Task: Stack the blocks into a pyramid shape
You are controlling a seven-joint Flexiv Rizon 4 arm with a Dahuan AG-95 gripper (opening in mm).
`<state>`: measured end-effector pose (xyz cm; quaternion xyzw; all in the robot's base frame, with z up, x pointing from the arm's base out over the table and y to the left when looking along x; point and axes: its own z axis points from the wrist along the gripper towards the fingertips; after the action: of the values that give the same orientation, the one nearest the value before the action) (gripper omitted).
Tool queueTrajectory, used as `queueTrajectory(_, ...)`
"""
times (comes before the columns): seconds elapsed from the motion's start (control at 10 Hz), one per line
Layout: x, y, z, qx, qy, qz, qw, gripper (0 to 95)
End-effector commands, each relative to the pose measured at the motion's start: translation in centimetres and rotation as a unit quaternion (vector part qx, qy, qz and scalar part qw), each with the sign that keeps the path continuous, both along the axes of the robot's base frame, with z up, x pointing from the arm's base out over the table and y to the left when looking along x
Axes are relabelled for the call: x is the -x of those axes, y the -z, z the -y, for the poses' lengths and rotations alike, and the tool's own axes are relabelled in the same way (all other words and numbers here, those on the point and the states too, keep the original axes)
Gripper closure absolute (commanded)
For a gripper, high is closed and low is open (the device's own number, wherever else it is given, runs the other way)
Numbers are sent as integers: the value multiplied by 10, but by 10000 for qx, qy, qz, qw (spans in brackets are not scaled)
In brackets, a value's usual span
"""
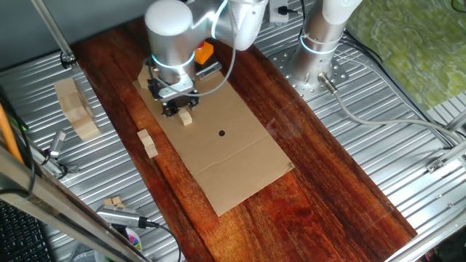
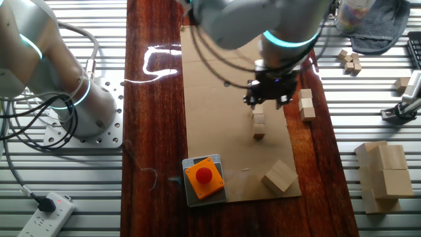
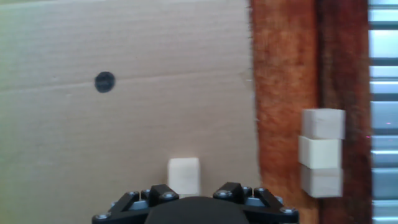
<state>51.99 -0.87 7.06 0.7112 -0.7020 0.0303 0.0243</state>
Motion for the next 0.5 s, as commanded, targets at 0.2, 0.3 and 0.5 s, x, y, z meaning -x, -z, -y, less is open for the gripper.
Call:
queueTrajectory(0.2,-21,-4,2,35,5,2,10000,380)
queueTrajectory(0.3,-30,-4,4,33,-8,5,10000,380)
queueTrajectory(0.5,-61,5,5,41,71,29,10000,380)
